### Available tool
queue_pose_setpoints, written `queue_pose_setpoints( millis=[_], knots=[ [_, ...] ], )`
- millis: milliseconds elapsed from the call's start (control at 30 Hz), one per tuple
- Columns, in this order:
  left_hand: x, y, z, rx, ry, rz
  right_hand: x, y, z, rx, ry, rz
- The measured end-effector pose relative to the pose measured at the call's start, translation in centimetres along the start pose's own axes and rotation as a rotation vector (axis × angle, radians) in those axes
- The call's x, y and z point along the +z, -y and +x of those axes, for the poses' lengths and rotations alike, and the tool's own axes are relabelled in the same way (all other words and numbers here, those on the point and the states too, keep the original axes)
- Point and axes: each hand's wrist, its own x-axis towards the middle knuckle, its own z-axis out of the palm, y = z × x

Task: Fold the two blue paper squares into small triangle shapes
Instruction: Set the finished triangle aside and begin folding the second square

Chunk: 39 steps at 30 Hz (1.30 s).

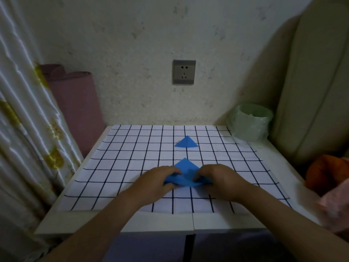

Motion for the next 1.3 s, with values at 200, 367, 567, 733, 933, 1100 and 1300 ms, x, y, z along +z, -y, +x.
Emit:
queue_pose_setpoints(
  millis=[200,367,567,733,933,1100,1300],
  knots=[
    [0.4,-0.3,0.7,-0.003,-0.049,-0.080,0.0,-0.3,0.2,0.109,-0.035,0.109],
    [1.5,-0.4,2.0,-0.161,-0.169,-0.215,0.6,-0.5,1.9,0.280,-0.087,0.257],
    [2.3,-0.2,3.7,-0.212,-0.232,-0.043,1.0,-0.8,3.7,0.406,-0.082,0.253],
    [2.8,-1.0,3.7,-0.227,-0.168,0.126,1.3,-0.7,4.3,0.429,-0.061,0.243],
    [2.9,-1.4,3.6,-0.210,-0.157,0.120,0.4,0.0,4.0,0.486,0.023,0.240],
    [2.4,-1.4,3.0,-0.177,-0.139,0.091,-1.6,0.2,2.9,0.403,0.212,0.120],
    [-0.2,-2.1,4.6,-0.558,0.033,-0.504,-2.1,-0.2,1.6,0.120,-0.139,-0.064]
  ],
)
